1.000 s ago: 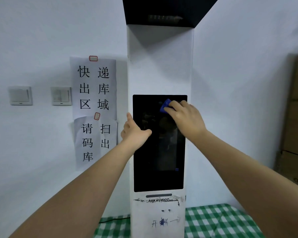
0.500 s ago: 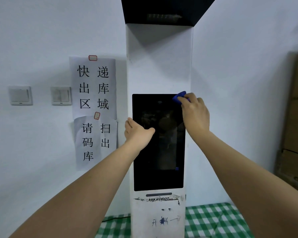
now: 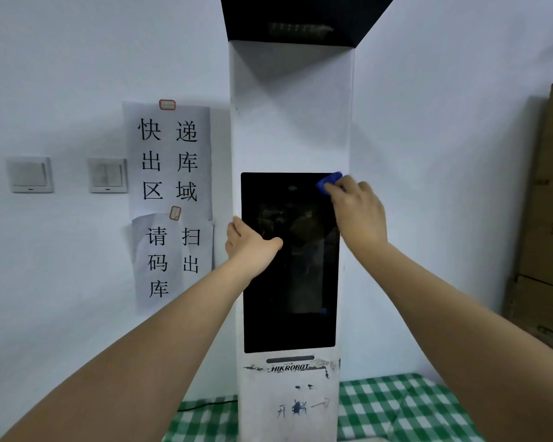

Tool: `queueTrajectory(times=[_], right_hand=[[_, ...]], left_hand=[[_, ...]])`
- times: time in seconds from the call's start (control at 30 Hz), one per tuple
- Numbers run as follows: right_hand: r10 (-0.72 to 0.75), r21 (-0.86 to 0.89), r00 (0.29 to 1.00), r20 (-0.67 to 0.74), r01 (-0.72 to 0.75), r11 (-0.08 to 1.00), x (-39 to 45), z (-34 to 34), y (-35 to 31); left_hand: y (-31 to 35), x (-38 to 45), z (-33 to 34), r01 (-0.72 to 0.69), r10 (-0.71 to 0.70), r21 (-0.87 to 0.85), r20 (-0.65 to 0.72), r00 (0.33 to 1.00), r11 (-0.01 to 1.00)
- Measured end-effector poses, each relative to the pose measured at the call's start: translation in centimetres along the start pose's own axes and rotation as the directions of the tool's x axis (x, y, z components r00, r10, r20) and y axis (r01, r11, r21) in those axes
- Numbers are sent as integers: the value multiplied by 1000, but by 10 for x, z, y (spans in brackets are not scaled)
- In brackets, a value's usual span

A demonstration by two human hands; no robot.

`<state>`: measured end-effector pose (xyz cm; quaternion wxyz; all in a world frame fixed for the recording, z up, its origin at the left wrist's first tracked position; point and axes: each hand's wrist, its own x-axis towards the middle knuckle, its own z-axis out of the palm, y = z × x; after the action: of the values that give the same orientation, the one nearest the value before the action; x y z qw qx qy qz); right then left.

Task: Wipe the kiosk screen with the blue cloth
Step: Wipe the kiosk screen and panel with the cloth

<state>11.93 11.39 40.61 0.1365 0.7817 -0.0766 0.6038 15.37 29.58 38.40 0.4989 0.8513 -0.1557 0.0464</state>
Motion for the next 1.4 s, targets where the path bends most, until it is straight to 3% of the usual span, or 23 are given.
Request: queueTrajectory(times=[0.07, 0.13, 0.2, 0.3, 0.33, 0.57, 0.67, 0.77, 0.83, 1.0, 1.03, 1.13, 1.2, 1.33, 1.4], right_hand=[[-205, -19, 978, 25, 206, 978, -14, 0, 0], [-291, -10, 955, 58, 292, 956, -13, -6, 7], [-180, -28, 982, 56, 182, 983, -3, -6, 16], [137, 60, 990, -29, -135, 989, 8, -1, 14], [152, 75, 987, -50, -148, 986, 6, 2, 10], [-227, -36, 974, 24, 228, 973, -6, 1, 28], [-160, -58, 987, -2, 159, 986, 0, -1, 35], [25, 26, 998, -54, -24, 999, -10, 8, 20], [71, 80, 996, -60, -66, 995, -20, 14, 8], [-174, 12, 985, 12, 173, 985, -24, 9, 18], [-137, 11, 990, 17, 137, 991, -18, 6, 21], [195, 117, 981, 15, -195, 974, -11, 3, 10], [285, 162, 957, 54, -290, 943, -18, 6, -6], [-45, 73, 998, 38, 43, 996, -24, 10, -2], [-68, 46, 996, 65, 65, 997, -14, 3, 9]], left_hand=[[0, 0, 1, 0, 0, 8, -5, 1000, 1000], [0, 0, 1, -2, 2, 12, -5, 1000, 1000], [0, -1, 1, 0, 0, 12, -4, 1000, 1000], [-1, -2, 0, 1, -1, 16, 1, 1000, 1000], [-1, -1, -1, -1, 1, 21, 4, 1000, 1000], [-3, 0, -1, -11, 11, 51, 2, 1000, 999], [-2, -1, 0, 2, -3, 59, 8, 1000, 998], [-1, -1, 0, 8, -9, 66, 14, 1000, 998], [-1, -1, 0, 6, -7, 74, 5, 1000, 997], [-1, -1, 2, 8, -8, 69, 0, 1000, 998], [-1, -1, 2, 9, -9, 70, -2, 1000, 997], [-1, -2, 3, 9, -8, 64, -3, 1000, 998], [-1, -3, 2, 5, -6, 66, 0, 1000, 998], [-2, -1, -1, -1, 0, 64, 14, 1000, 998], [-1, -2, -1, -4, 3, 62, 16, 1000, 998]])
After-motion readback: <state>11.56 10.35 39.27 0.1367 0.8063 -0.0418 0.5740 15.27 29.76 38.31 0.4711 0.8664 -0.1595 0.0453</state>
